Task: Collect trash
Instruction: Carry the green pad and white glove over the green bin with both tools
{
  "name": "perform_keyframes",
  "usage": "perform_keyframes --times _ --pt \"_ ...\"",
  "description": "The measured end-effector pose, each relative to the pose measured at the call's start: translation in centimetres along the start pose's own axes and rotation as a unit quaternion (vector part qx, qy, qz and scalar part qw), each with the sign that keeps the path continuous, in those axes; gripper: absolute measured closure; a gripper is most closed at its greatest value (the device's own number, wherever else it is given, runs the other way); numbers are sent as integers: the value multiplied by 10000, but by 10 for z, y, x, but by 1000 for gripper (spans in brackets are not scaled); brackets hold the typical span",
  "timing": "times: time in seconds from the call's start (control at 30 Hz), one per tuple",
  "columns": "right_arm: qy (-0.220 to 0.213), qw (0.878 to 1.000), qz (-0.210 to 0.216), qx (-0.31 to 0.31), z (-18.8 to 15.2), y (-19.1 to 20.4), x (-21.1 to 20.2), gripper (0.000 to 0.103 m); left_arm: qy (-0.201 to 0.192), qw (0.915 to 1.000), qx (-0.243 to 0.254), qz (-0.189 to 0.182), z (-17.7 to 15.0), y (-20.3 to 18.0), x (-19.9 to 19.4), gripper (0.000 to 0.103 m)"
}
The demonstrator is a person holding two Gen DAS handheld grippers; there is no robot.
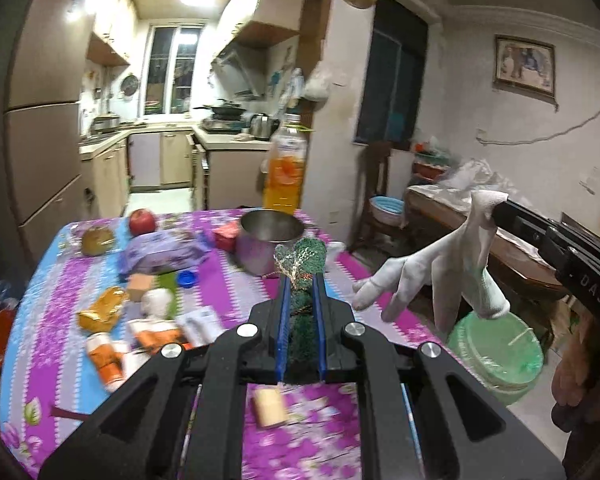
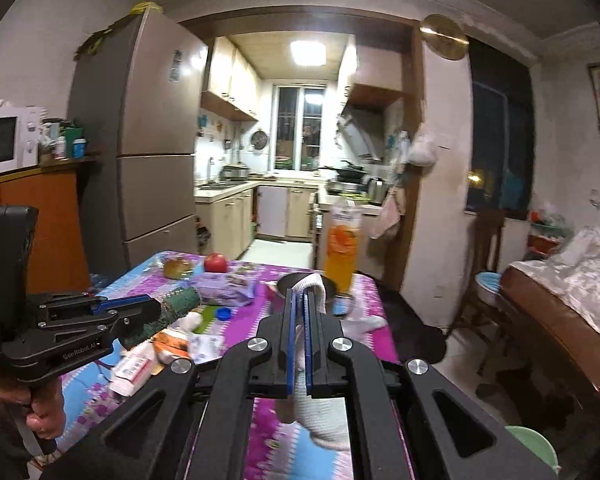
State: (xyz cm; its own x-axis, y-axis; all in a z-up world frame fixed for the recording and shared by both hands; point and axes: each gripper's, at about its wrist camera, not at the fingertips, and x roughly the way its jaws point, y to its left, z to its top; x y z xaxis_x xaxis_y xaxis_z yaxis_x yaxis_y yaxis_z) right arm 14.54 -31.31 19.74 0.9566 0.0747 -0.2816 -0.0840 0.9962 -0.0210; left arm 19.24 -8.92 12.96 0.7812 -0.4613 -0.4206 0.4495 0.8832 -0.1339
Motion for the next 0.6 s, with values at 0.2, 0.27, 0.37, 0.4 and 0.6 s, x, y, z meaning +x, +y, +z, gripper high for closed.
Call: perform_keyframes --times 0.2,0.27,0.37,0.4,0.6 --pt "43 9988 -475 141 -8 -56 -30 99 88 9992 153 -351 2 -49 25 93" --pt "61 9977 -643 190 -12 -76 -41 99 127 9986 211 -471 2 -64 34 93" --pt "122 9958 -865 259 -17 -103 -55 99 181 9974 283 -638 1 -88 45 93" --pt "144 9952 -927 291 -19 -112 -60 99 201 9969 303 -694 2 -95 48 93" --pt "308 9892 -1349 491 -33 -167 -87 99 354 9920 516 -1100 1 -145 66 93"
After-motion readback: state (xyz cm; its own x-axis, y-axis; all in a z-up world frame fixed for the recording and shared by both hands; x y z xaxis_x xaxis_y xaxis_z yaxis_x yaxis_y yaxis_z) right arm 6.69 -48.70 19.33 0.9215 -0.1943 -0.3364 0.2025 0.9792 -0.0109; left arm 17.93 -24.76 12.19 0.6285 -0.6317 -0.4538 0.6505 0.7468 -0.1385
